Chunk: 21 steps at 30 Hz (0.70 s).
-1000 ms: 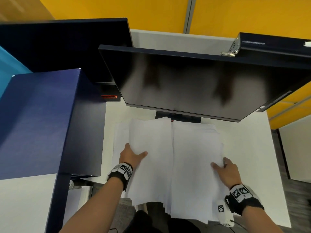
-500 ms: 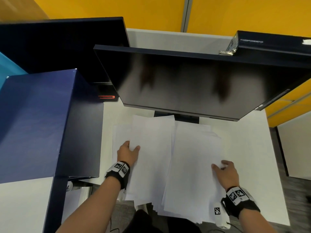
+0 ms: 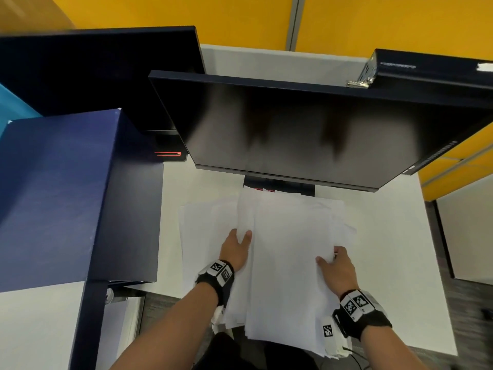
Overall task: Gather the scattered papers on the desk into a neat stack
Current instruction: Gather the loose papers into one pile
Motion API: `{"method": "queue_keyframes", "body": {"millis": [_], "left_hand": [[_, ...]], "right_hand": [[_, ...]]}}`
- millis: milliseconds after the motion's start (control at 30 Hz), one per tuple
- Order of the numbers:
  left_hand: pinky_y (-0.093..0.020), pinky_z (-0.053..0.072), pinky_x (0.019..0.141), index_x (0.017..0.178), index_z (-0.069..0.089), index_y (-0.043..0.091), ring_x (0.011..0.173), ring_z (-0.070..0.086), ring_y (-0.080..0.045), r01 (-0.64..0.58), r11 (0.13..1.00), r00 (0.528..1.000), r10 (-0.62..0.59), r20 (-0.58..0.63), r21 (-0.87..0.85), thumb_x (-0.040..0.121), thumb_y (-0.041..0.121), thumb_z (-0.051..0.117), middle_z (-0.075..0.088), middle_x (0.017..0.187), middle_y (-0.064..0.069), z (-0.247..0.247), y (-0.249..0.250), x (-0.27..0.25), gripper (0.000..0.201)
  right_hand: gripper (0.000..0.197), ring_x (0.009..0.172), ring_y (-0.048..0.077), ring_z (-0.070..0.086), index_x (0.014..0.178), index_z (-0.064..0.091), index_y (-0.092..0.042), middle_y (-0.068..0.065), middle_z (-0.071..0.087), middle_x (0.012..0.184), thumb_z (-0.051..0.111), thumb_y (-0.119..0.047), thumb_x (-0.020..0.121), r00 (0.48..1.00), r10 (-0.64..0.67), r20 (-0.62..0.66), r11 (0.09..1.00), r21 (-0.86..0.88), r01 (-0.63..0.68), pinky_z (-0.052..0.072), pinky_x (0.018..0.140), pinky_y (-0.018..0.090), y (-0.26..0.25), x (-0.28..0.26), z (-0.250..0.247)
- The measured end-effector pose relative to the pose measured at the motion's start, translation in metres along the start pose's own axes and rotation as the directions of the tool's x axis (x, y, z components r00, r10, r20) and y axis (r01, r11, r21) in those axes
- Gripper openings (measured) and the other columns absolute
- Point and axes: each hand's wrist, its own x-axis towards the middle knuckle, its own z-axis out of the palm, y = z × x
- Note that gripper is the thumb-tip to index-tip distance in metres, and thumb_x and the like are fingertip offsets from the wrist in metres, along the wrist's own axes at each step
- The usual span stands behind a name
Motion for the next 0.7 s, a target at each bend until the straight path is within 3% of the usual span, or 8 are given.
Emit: {"method": "queue_keyframes", "body": {"millis": [100,200,300,433,500,600,700], "left_hand": [[-0.033,0.036,0.110,0.147,0.036,0.016,0.133,0.047,-0.025,0.057,0.996,0.996,-0.061,-0.065,-0.066,0.094,0.058,0.046,0.046,0.149,-0.006,-0.009,-0.004,0.001,0.068],[-0.031,0.041,0.104,0.146,0.034,0.013,0.128,0.053,-0.028,0.033,0.993,0.999,-0.032,-0.010,0.110,0.093,0.059,0.047,0.051,0.145,-0.010,-0.012,-0.013,0.001,0.071],[-0.040,0.046,0.104,0.146,0.025,0.007,0.123,0.057,-0.032,0.014,0.976,0.998,-0.028,0.058,0.217,0.092,0.059,0.048,0.054,0.140,-0.015,0.005,-0.010,-0.001,0.079],[-0.036,0.048,0.099,0.140,0.028,0.009,0.121,0.058,-0.031,0.007,0.980,0.998,-0.021,0.065,0.201,0.092,0.049,0.056,0.056,0.136,-0.012,0.023,0.003,-0.003,0.068],[-0.035,0.045,0.102,0.145,0.029,0.010,0.124,0.056,-0.029,0.004,0.981,1.000,-0.001,-0.018,0.192,0.091,0.047,0.058,0.053,0.139,-0.012,0.015,0.004,0.004,0.071],[-0.035,0.045,0.102,0.143,0.035,0.011,0.119,0.057,-0.027,0.009,0.974,0.995,0.015,-0.102,0.228,0.094,0.042,0.056,0.057,0.133,-0.014,0.000,0.004,0.018,0.062],[-0.036,0.042,0.101,0.141,0.038,0.008,0.123,0.054,-0.030,0.003,0.947,0.998,0.018,-0.062,0.322,0.099,0.034,0.051,0.054,0.135,-0.015,0.006,0.015,0.025,0.051]], "right_hand": [[0.055,0.111,0.039,0.056,0.130,0.049,-0.005,0.023,0.056,0.126,0.070,-0.025,0.083,0.985,0.102,-0.138,0.995,0.003,-0.103,0.046,0.094,0.042,0.006,0.000,-0.010],[0.076,0.127,0.046,0.038,0.144,0.036,-0.003,0.027,0.035,0.141,0.068,-0.036,0.084,0.947,0.250,-0.201,0.958,-0.093,-0.272,0.037,0.102,0.052,0.013,-0.002,-0.018],[0.078,0.126,0.048,0.037,0.147,0.029,-0.003,0.027,0.029,0.142,0.064,-0.038,0.087,0.981,0.172,-0.094,0.973,-0.140,-0.184,0.036,0.106,0.052,0.008,-0.002,-0.005],[0.074,0.126,0.040,0.040,0.147,0.032,-0.011,0.021,0.036,0.138,0.065,-0.037,0.087,0.995,0.023,0.102,0.991,-0.133,-0.010,0.035,0.109,0.047,0.003,0.003,0.012],[0.075,0.129,0.041,0.038,0.148,0.035,-0.012,0.023,0.039,0.141,0.066,-0.040,0.086,0.999,0.043,0.001,0.986,-0.159,-0.042,0.034,0.108,0.048,-0.002,0.014,0.002],[0.074,0.131,0.045,0.035,0.149,0.033,-0.007,0.027,0.032,0.145,0.061,-0.040,0.089,0.970,0.179,-0.163,0.978,-0.073,-0.193,0.034,0.107,0.050,-0.016,0.037,-0.022],[0.064,0.127,0.047,0.039,0.143,0.038,-0.001,0.027,0.030,0.143,0.054,-0.038,0.094,0.978,0.152,-0.142,0.980,-0.109,-0.168,0.037,0.105,0.046,-0.034,0.056,-0.022]]}}
